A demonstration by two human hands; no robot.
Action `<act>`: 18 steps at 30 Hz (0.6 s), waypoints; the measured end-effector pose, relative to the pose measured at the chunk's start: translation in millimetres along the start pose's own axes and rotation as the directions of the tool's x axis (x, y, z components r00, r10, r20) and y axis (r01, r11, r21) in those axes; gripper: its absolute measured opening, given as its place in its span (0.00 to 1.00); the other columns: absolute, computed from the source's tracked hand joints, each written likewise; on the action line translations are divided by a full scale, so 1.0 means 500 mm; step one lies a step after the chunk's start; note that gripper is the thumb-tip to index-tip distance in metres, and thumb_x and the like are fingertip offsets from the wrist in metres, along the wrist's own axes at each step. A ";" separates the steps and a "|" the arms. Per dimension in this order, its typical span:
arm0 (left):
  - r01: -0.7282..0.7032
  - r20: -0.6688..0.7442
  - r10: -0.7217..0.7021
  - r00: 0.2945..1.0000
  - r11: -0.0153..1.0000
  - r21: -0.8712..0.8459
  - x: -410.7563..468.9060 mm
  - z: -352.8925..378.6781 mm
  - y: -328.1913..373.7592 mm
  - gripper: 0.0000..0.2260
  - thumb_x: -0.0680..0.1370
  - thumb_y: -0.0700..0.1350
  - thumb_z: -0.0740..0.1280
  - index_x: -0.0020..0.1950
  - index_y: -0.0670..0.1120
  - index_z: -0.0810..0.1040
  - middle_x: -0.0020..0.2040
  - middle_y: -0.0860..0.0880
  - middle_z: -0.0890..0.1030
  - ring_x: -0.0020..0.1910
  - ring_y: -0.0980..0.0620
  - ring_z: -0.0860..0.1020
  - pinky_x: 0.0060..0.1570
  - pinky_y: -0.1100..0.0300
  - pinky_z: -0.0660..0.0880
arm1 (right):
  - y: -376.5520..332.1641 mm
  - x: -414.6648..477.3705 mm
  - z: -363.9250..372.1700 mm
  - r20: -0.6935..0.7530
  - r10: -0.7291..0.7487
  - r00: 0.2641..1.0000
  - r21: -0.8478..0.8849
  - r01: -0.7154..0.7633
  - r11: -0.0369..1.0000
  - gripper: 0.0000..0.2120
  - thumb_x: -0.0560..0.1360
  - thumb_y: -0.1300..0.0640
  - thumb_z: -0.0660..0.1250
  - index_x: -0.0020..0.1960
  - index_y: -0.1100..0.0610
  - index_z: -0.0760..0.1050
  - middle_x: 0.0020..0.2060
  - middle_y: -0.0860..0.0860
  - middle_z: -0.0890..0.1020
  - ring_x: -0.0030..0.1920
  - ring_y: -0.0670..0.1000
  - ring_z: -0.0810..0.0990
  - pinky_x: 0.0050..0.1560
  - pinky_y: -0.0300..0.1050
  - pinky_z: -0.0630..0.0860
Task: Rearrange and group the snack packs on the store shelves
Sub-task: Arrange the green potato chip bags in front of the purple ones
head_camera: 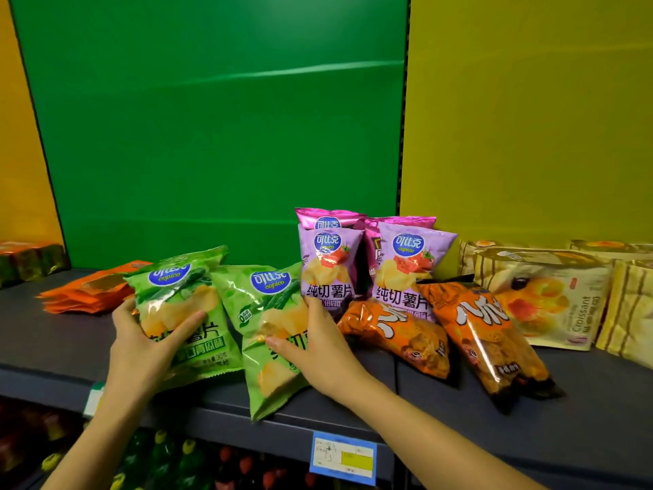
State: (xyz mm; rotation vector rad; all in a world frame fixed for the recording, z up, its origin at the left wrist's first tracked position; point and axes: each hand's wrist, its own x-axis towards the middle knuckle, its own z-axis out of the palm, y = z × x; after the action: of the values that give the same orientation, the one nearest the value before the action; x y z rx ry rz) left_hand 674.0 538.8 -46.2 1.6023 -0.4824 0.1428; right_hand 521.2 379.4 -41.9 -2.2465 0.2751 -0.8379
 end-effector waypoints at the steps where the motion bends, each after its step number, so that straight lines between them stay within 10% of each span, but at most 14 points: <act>1: -0.023 0.013 0.023 1.000 1.000 0.006 0.006 0.008 0.001 0.38 0.63 0.54 0.76 0.67 0.52 0.60 0.56 0.50 0.73 0.55 0.44 0.76 0.51 0.41 0.77 | 0.002 -0.005 -0.002 -0.042 -0.019 0.999 -0.041 0.017 0.999 0.31 0.71 0.47 0.68 0.68 0.57 0.59 0.65 0.52 0.68 0.66 0.49 0.65 0.67 0.44 0.63; 10: -0.030 0.283 0.059 0.957 0.994 -0.106 0.030 0.108 0.025 0.42 0.62 0.55 0.77 0.69 0.51 0.58 0.60 0.44 0.77 0.56 0.44 0.78 0.60 0.42 0.73 | 0.022 -0.043 -0.076 -0.388 0.002 0.922 -0.153 -0.067 0.986 0.37 0.69 0.46 0.70 0.71 0.53 0.55 0.61 0.41 0.63 0.63 0.39 0.60 0.64 0.34 0.58; 18: -0.094 0.396 0.147 0.906 0.984 -0.151 0.004 0.207 0.030 0.37 0.71 0.48 0.72 0.72 0.44 0.53 0.64 0.45 0.73 0.62 0.47 0.74 0.63 0.51 0.70 | 0.039 -0.071 -0.097 -0.582 0.012 0.813 -0.278 -0.212 0.937 0.39 0.70 0.46 0.69 0.72 0.57 0.55 0.69 0.53 0.66 0.70 0.49 0.64 0.67 0.46 0.66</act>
State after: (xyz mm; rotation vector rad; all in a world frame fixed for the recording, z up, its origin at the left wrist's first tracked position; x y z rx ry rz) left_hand 650.0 437.4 -42.0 1.4757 -0.8977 -0.1318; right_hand 463.8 353.3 -46.5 -2.1845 0.8861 -1.4892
